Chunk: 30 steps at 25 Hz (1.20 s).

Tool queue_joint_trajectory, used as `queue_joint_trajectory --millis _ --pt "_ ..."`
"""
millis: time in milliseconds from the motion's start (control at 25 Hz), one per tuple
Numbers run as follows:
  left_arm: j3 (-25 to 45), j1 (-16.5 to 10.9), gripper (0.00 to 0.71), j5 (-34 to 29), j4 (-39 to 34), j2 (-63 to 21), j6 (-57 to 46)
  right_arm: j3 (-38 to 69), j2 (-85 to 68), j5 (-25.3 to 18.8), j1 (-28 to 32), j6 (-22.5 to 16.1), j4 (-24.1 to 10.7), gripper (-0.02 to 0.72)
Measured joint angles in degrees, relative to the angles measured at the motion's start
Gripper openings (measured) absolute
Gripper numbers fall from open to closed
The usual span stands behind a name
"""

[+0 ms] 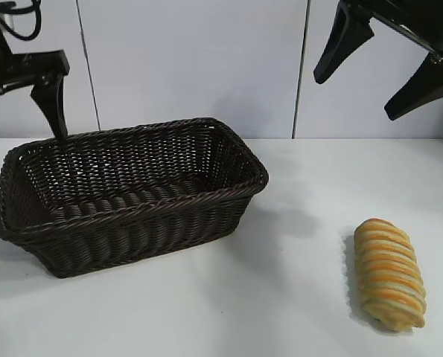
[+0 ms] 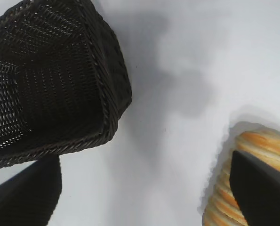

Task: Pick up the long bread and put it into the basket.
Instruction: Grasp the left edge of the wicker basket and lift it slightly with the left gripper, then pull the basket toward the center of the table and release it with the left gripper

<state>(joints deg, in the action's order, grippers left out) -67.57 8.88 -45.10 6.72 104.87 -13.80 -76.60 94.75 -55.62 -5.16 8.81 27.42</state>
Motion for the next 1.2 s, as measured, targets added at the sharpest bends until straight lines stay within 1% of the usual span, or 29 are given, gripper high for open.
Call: queue_joint_trajectory --millis 80,280,440,480,560,640,720,760,800,880,1000,1080,1200 --pt "0.17 -0.55 0.695 0.41 -0.04 1.71 1.18 0.00 0.00 0.00 0.00 0.00 0.00 0.696" --pt "0.17 -0.54 0.695 2.52 0.64 5.53 2.08 0.00 0.00 0.05 0.00 0.00 0.00 0.696" --pt "0.17 -0.54 0.694 3.69 1.93 6.52 2.38 0.00 0.00 0.11 0.00 0.00 0.00 0.696" --pt "0.17 -0.54 0.672 3.96 2.40 6.52 2.46 0.00 0.00 0.11 0.00 0.00 0.00 0.696" --pt "0.17 -0.54 0.561 4.41 3.37 6.52 3.17 0.00 0.00 0.21 0.00 0.00 0.00 0.696" --pt "0.17 -0.54 0.384 4.41 3.88 6.52 3.70 0.00 0.00 0.21 0.00 0.00 0.00 0.696" --pt "0.17 -0.54 0.228 4.68 4.59 6.52 3.81 0.00 0.00 0.23 0.00 0.00 0.00 0.696" --pt "0.17 -0.54 0.157 4.68 5.01 6.52 3.74 0.00 0.00 0.23 0.00 0.00 0.00 0.696" --pt "0.17 -0.54 0.111 4.96 5.86 6.52 3.31 0.00 0.00 0.23 0.00 0.00 0.00 0.696" --pt "0.17 -0.63 0.107 5.44 6.23 6.52 3.18 0.00 0.00 0.23 0.00 0.00 0.00 0.696" --pt "-0.72 -0.63 0.107 3.90 6.28 6.52 3.27 0.00 0.00 0.27 0.00 0.00 0.00 0.696" --pt "-2.82 -0.63 0.106 1.52 6.48 6.52 4.39 0.00 0.00 0.27 0.00 0.00 0.00 0.696" --pt "-6.90 -0.63 0.102 -3.64 8.17 6.52 8.65 0.00 0.00 0.27 0.00 0.00 0.00 0.696"
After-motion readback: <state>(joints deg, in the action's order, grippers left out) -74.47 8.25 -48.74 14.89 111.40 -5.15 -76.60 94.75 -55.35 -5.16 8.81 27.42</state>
